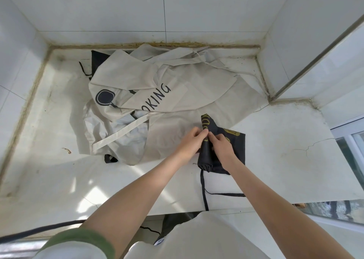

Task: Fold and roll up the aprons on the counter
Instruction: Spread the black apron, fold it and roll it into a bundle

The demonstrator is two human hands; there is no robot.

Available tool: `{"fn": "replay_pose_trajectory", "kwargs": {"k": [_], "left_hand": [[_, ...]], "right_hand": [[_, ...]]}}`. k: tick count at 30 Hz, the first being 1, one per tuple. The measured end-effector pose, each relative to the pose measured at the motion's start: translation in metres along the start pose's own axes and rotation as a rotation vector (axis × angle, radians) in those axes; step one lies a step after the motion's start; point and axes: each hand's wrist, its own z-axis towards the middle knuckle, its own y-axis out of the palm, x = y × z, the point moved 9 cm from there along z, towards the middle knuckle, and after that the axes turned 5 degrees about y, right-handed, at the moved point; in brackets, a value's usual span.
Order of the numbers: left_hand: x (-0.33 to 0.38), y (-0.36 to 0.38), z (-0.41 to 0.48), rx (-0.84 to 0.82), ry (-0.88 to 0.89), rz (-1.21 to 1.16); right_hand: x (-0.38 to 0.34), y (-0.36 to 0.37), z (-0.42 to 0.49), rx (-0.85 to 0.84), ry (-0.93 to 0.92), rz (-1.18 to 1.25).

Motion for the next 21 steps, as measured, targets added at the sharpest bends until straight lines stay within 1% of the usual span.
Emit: {"fn": "replay_pose_trajectory", "kwargs": {"k": [2,3,5,6,8,10,12,14,16,19,21], "left_hand": [[-0.001,0.001,0.002,0.010,-0.011,0.021],[-0.002,-0.002,0.003,0.035,-0.013,0.083],[-0.007,-0.012,0.006,0.096,-0.033,0.183],[-0.014,-0.017,0.007,0.132,-0.083,0.165],[-0.031,-0.023,0.004,0.161,-0.217,-0.063],[-0.035,-0.017,0.000,0.154,-0.285,-0.335],[-0.035,-0.014,-0.001,0.171,-0.294,-0.535],[-0.030,-0.014,0.002,0.196,-0.268,-0.681],[-0.022,-0.013,0.004,0.200,-0.236,-0.762],[-0.013,-0.006,0.006,0.174,-0.218,-0.812],[-0.011,-0.004,0.007,0.178,-0.216,-0.829]], "right_hand": [[0.002,0.000,0.002,-0.064,0.009,0.073],[0.002,0.001,0.002,-0.104,0.007,0.091],[0.000,0.000,0.002,-0.178,-0.016,0.080],[-0.001,-0.002,0.001,-0.205,-0.039,0.070],[-0.004,-0.007,-0.001,-0.222,-0.104,0.080],[-0.004,-0.022,-0.002,-0.155,-0.174,0.110],[-0.005,-0.039,-0.004,-0.044,-0.205,0.151],[-0.003,-0.051,-0.005,0.038,-0.185,0.182],[-0.001,-0.048,-0.006,0.017,-0.144,0.179],[0.000,-0.028,-0.009,-0.113,-0.070,0.193],[0.001,-0.017,-0.013,-0.153,0.012,0.299]]}}
